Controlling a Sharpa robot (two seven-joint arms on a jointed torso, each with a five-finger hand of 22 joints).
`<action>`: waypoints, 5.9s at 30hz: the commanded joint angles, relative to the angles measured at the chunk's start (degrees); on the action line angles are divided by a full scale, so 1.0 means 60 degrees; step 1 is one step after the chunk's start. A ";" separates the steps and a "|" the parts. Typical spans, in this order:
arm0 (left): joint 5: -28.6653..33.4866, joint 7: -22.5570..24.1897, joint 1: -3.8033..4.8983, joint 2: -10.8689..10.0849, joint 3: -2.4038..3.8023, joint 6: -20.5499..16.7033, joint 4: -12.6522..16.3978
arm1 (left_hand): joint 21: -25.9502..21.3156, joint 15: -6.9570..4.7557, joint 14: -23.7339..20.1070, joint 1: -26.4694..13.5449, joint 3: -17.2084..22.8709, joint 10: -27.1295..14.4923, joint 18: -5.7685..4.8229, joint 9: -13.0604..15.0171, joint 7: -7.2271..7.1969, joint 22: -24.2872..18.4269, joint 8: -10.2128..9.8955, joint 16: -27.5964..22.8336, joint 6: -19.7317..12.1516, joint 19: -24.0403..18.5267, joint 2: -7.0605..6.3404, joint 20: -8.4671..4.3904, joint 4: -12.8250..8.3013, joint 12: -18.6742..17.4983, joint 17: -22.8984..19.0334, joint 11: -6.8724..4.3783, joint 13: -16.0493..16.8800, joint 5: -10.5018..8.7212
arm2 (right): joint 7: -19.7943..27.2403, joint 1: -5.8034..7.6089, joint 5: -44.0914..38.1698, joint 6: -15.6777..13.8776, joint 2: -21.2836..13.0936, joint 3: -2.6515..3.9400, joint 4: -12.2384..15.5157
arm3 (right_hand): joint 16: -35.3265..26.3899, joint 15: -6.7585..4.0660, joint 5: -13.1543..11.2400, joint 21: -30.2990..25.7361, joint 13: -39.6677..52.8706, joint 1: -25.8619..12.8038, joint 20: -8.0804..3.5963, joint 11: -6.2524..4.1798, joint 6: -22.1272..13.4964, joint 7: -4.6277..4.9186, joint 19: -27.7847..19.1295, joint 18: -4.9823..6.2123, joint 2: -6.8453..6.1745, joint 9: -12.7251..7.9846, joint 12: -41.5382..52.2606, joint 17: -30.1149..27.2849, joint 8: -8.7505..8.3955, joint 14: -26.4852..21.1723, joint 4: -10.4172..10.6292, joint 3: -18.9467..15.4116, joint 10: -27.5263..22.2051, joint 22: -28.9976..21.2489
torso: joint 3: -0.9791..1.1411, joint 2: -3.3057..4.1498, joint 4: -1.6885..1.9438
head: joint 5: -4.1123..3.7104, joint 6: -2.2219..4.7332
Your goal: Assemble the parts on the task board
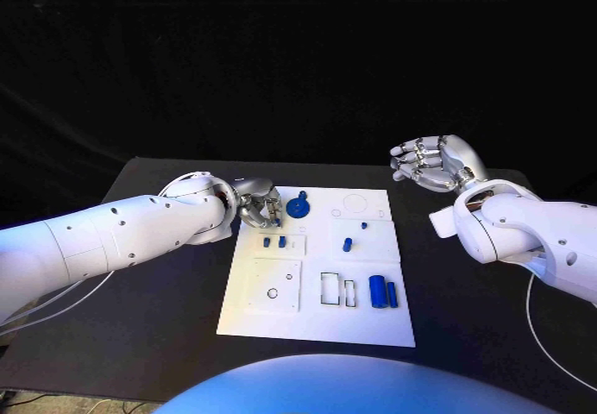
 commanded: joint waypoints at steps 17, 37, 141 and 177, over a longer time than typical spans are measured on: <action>0.0007 -0.0007 -0.0070 0.0227 -0.0030 0.0335 -0.0176 | 0.0046 0.0025 0.0038 -0.0056 0.0085 0.0121 -0.0169 0.0019 0.0029 -0.0002 -0.0060 0.0027 0.0083 0.0072 0.0006 0.0009 0.0001 -0.0095 -0.0004 -0.0015 -0.0012 -0.0013 | 0.0053 -0.0009 -0.0067 0.0108 -0.0004 0.0002 0.0047 | -0.0062 0.0044 0.0059 0.0040 -0.0012 0.0028 0.0053 0.0018 0.0018 0.0073 0.0028 0.0110 0.0073 -0.0014 -0.0055 -0.0014 -0.0032 0.0036 -0.0039 -0.0007 0.0030 -0.0008 | -0.0006 -0.0001 0.0005 | -0.0013 0.0001; -0.0015 -0.0237 -0.0115 0.0322 -0.0036 0.0496 -0.0289 | 0.0002 0.0068 -0.0031 -0.0056 0.0149 0.0066 -0.0157 -0.0007 0.0101 -0.0040 -0.0201 0.0009 -0.0012 0.0011 -0.0020 0.0021 -0.0049 -0.0294 -0.0123 0.0049 -0.0030 -0.0021 | 0.0047 -0.0015 -0.0067 0.0113 -0.0013 0.0002 0.0087 | -0.0062 0.0044 0.0059 0.0040 -0.0012 0.0028 0.0053 0.0018 0.0018 0.0073 0.0028 0.0110 0.0073 -0.0014 -0.0055 -0.0014 -0.0032 0.0036 -0.0039 -0.0007 0.0030 -0.0008 | 0.0003 -0.0010 0.0001 | -0.0018 0.0001; 1.1487 0.3273 0.0169 -0.2024 0.0419 -0.0888 0.2425 | -0.3537 0.0377 -0.3232 -0.0173 -0.0335 -0.1555 0.0590 -0.0501 0.0465 -0.3097 -0.0294 -0.1820 -0.1078 -0.3048 0.0094 0.0278 0.0065 0.2148 -0.4993 0.0351 0.0799 0.0001 | -0.4207 -0.0052 -1.0862 0.3995 0.0955 -0.0003 -0.0461 | 1.0002 -0.0871 -0.1739 1.0382 0.0044 0.0266 -0.1050 -0.0577 0.0970 -0.0561 0.3390 -0.0799 -0.0244 -0.0116 -0.1460 0.6498 -0.0222 0.3523 -0.1048 0.0329 0.0957 0.8199 | -0.0010 0.0005 -0.0006 | -0.0525 0.0356; 1.2238 0.3415 0.0162 -0.2115 0.0419 -0.0788 0.2726 | -0.3653 0.0396 -0.3154 -0.0185 -0.0401 -0.1805 0.0584 -0.0529 0.0498 -0.3214 -0.0233 -0.1716 -0.1217 -0.2910 0.0078 0.0281 0.0017 0.2281 -0.4956 0.0387 0.0821 0.0016 | -0.4513 -0.0648 -1.1454 0.4199 0.1787 -0.0050 -0.1083 | 1.0929 -0.0809 -0.1824 1.1122 0.0108 0.0519 -0.0977 -0.0543 0.1025 -0.0523 0.3437 -0.0886 -0.0165 -0.0018 -0.1472 0.7051 -0.0172 0.3528 -0.1163 0.0491 0.0983 0.8923 | -0.0015 0.0013 0.0028 | -0.0467 0.0170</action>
